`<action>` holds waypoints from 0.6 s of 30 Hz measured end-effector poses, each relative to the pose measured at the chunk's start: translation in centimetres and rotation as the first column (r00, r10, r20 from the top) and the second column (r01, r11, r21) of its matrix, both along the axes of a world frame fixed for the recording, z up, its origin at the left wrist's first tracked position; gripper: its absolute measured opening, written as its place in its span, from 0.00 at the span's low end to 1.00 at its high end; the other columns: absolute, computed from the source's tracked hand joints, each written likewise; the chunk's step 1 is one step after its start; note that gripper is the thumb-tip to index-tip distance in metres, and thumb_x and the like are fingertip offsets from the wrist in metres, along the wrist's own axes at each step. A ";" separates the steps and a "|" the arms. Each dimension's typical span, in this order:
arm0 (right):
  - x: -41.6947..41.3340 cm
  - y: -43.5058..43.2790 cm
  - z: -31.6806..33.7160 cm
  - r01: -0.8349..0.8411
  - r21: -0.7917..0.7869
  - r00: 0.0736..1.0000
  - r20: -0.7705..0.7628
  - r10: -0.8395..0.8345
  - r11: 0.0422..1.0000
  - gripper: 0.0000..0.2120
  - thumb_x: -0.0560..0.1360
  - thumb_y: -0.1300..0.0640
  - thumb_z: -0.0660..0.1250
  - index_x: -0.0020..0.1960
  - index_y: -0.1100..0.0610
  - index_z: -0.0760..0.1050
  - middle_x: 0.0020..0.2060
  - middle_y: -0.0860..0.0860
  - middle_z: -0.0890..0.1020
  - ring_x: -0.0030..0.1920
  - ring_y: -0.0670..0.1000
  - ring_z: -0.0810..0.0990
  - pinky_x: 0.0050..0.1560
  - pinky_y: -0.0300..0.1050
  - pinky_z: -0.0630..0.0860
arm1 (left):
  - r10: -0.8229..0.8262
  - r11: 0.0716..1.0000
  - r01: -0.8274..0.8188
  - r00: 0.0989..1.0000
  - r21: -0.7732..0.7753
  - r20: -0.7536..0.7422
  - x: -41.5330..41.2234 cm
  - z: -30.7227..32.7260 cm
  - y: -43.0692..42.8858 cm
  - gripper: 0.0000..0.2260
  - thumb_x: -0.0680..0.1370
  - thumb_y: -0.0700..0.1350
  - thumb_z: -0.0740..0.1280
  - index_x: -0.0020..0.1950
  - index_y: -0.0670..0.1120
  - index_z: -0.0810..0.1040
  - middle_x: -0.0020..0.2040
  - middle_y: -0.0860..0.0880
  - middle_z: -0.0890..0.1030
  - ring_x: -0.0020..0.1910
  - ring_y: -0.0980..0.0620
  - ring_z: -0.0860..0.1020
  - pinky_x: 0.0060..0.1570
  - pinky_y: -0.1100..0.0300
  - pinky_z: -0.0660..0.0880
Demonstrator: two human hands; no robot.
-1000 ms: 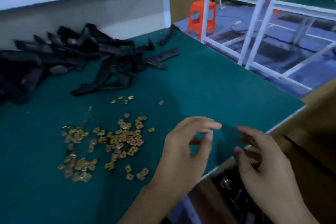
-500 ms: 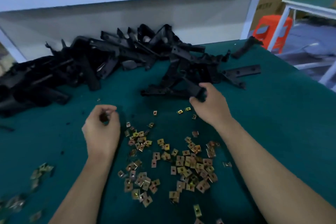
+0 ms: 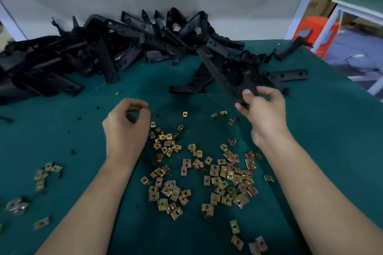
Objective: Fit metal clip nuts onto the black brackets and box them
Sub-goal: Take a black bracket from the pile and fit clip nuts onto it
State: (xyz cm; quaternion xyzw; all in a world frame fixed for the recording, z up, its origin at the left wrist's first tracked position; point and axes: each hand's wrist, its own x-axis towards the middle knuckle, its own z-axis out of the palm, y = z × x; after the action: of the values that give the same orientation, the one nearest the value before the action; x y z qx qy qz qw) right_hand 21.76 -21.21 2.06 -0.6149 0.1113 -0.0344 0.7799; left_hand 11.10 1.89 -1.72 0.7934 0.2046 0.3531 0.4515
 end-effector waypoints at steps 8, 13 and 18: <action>-6.4 3.3 0.6 -0.532 -0.014 0.826 0.210 0.523 0.847 0.14 0.77 0.63 0.72 0.58 0.58 0.69 0.50 0.56 0.85 0.48 0.51 0.86 0.49 0.48 0.83 | -0.490 0.832 0.535 0.833 -0.148 0.256 -1.1 2.1 -4.1 0.13 0.78 0.55 0.72 0.60 0.52 0.80 0.53 0.52 0.86 0.54 0.53 0.83 0.51 0.63 0.79; -7.0 2.6 1.2 -0.550 -0.454 0.691 0.225 0.687 0.701 0.16 0.76 0.55 0.75 0.58 0.52 0.71 0.50 0.48 0.85 0.50 0.48 0.84 0.52 0.42 0.81 | -0.465 0.713 0.581 0.810 -0.391 0.357 -1.0 2.0 -4.4 0.05 0.74 0.48 0.76 0.47 0.53 0.81 0.49 0.48 0.82 0.52 0.50 0.81 0.53 0.57 0.77; -6.7 -1.1 2.8 -0.532 -0.845 0.420 -0.323 0.848 -0.059 0.30 0.64 0.33 0.78 0.61 0.34 0.70 0.58 0.35 0.71 0.59 0.35 0.70 0.54 0.37 0.72 | -0.260 0.644 0.446 0.891 -0.621 0.371 -0.8 1.9 -2.1 0.07 0.76 0.44 0.73 0.45 0.52 0.76 0.48 0.50 0.81 0.47 0.52 0.81 0.48 0.56 0.75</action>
State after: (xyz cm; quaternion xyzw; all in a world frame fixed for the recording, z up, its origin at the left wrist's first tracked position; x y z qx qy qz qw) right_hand 15.02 -22.27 4.89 -0.8632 -0.3809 0.2276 0.2408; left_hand 10.30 -0.17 0.19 0.5400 0.1032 0.2512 0.7967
